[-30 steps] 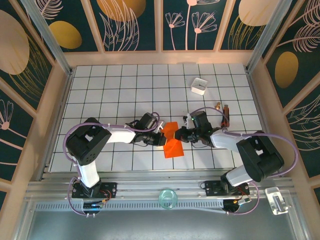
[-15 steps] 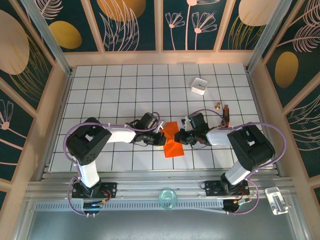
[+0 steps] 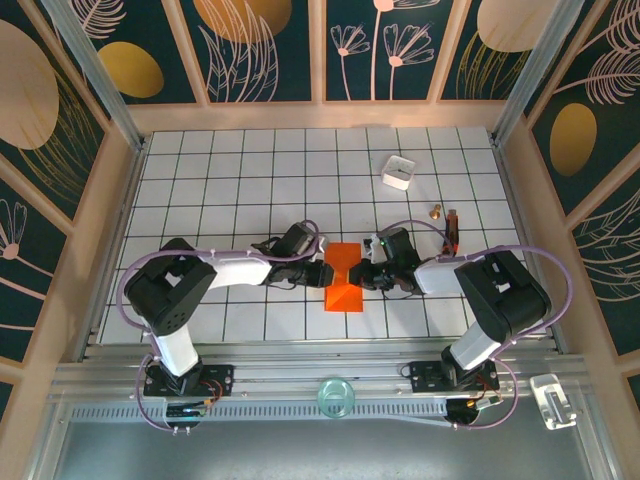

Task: Fold a paper plane with a square sheet of paper (pick it up from the middle)
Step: Fold the triangle at the bottom-center of the table.

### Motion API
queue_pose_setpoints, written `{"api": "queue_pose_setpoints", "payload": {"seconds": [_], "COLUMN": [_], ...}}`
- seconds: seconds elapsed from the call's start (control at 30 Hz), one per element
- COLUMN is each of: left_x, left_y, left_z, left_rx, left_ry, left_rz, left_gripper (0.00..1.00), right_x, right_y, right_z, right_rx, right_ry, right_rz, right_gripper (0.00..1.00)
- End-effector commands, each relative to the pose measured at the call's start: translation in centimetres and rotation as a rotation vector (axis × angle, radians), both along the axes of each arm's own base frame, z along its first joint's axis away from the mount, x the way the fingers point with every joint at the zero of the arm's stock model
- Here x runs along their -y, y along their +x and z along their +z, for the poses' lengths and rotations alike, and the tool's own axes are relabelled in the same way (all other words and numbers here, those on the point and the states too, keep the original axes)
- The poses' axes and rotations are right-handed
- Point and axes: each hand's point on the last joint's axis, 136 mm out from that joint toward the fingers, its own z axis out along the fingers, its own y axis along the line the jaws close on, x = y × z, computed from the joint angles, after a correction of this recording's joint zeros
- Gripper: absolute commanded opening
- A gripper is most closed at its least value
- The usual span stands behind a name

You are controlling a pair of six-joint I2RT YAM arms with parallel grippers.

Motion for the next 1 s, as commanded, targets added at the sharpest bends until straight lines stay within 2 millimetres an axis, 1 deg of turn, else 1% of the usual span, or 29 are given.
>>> {"api": "queue_pose_setpoints", "payload": {"seconds": [0.0,0.03,0.13,0.2,0.27,0.37,0.43,0.53,0.67,0.9,0.93,0.97], "left_x": [-3.1,-3.1,-3.1,-2.5,-0.9,1.6,2.6,3.3,3.7,2.2,1.9,1.7], "left_y": [0.0,0.0,-0.4,-1.3,-2.9,-5.3,-6.2,-6.4,-6.5,-6.5,-6.7,-6.7], "left_z": [-0.7,0.4,1.5,2.2,2.9,3.2,2.8,2.2,1.6,-0.1,-1.1,-1.5], "left_rx": [-0.015,0.002,0.004,-0.003,-0.021,-0.054,-0.075,-0.091,-0.107,-0.102,-0.117,-0.12], "left_ry": [0.087,0.055,0.009,-0.035,-0.089,-0.146,-0.163,-0.167,-0.161,-0.064,-0.037,-0.025], "left_rz": [0.103,0.116,0.139,0.123,0.075,0.0,-0.025,-0.039,-0.055,-0.041,-0.04,-0.036], "left_gripper": [0.37,0.39,0.4,0.37,0.32,0.23,0.16,0.08,0.05,0.05,0.05,0.05], "right_x": [1.6,1.7,1.7,1.8,1.8,1.9,1.9,2.0,2.0,2.0,2.0,2.0], "right_y": [-1.3,-1.3,-1.3,-1.3,-1.4,-1.4,-1.4,-1.5,-1.5,-1.5,-1.5,-1.5], "right_z": [-2.2,-2.2,-2.3,-2.4,-2.4,-2.5,-2.6,-2.7,-2.7,-2.7,-2.7,-2.7], "right_rx": [-0.066,-0.067,-0.07,-0.073,-0.075,-0.076,-0.078,-0.081,-0.081,-0.081,-0.081,-0.083], "right_ry": [-0.075,-0.075,-0.076,-0.078,-0.08,-0.085,-0.086,-0.087,-0.091,-0.093,-0.092,-0.093], "right_rz": [-0.031,-0.033,-0.037,-0.041,-0.043,-0.045,-0.046,-0.046,-0.048,-0.048,-0.046,-0.047], "right_gripper": [0.0,0.0,0.0,0.0,0.0,0.0,0.0,0.0,0.0,0.0,0.0,0.0]}}
